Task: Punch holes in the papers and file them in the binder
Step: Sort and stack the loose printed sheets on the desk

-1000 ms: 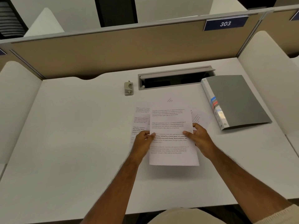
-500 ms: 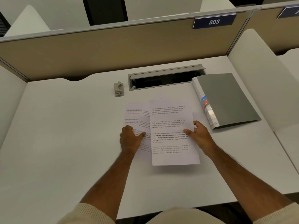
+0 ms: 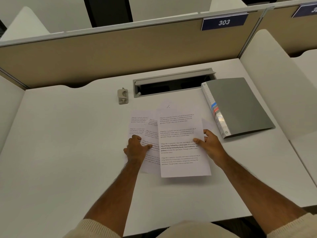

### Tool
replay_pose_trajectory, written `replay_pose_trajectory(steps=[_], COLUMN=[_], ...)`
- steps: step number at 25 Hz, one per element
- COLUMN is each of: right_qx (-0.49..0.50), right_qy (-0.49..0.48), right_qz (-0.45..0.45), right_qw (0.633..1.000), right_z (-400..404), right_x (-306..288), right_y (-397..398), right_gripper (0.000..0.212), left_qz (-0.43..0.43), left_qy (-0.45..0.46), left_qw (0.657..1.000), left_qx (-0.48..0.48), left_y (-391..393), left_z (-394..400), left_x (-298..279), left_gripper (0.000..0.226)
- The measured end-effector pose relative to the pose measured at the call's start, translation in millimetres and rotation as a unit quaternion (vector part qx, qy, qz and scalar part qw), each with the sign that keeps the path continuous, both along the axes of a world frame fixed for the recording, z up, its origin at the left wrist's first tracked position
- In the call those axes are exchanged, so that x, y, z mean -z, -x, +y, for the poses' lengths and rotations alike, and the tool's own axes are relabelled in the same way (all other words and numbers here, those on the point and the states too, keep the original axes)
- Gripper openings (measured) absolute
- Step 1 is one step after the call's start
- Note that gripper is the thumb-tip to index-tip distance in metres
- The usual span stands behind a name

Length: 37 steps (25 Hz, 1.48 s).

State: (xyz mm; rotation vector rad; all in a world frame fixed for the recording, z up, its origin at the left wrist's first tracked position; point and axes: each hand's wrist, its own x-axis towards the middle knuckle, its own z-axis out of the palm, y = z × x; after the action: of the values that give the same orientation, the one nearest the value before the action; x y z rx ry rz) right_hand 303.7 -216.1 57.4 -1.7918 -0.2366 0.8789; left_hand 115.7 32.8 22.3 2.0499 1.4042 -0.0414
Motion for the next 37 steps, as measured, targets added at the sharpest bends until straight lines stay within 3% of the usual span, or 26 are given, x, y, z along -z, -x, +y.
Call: replay_pose_trajectory(steps=[4, 9, 19, 25, 31, 37], right_qx=[0.000, 0.006, 0.021, 0.012, -0.003, 0.005], right_qy=[0.006, -0.003, 0.009, -0.023, -0.093, -0.130], right_qz=[-0.005, 0.000, -0.045, -0.023, 0.071, 0.055], right_qw=[1.000, 1.000, 0.999, 0.999, 0.993, 0.990], right_z=[-2.1, -2.9, -2.7, 18.5, 52.4, 77.4], right_x=[2.3, 4.2, 4.3, -8.8, -33.8, -52.6], right_y=[-2.0, -1.1, 11.3, 32.1, 57.2, 80.5], right_gripper=[0.042, 0.044, 0.039, 0.038, 0.042, 0.028], left_qz=[-0.039, -0.109, -0.216, -0.280, -0.295, -0.322], left_qy=[0.047, 0.056, -0.005, 0.073, 0.133, 0.202], left_qw=[0.998, 0.993, 0.976, 0.957, 0.946, 0.923], left_qx=[0.007, 0.001, -0.021, -0.005, -0.026, -0.066], left_y=[1.1, 15.8, 61.7, 66.4, 72.1, 78.6], left_z=[-0.8, 9.2, 32.6, 17.1, 3.3, 3.0], left_x=[-10.1, -48.1, -116.6, -116.5, -99.7, -95.9], left_gripper=[0.030, 0.021, 0.029, 0.034, 0.036, 0.037])
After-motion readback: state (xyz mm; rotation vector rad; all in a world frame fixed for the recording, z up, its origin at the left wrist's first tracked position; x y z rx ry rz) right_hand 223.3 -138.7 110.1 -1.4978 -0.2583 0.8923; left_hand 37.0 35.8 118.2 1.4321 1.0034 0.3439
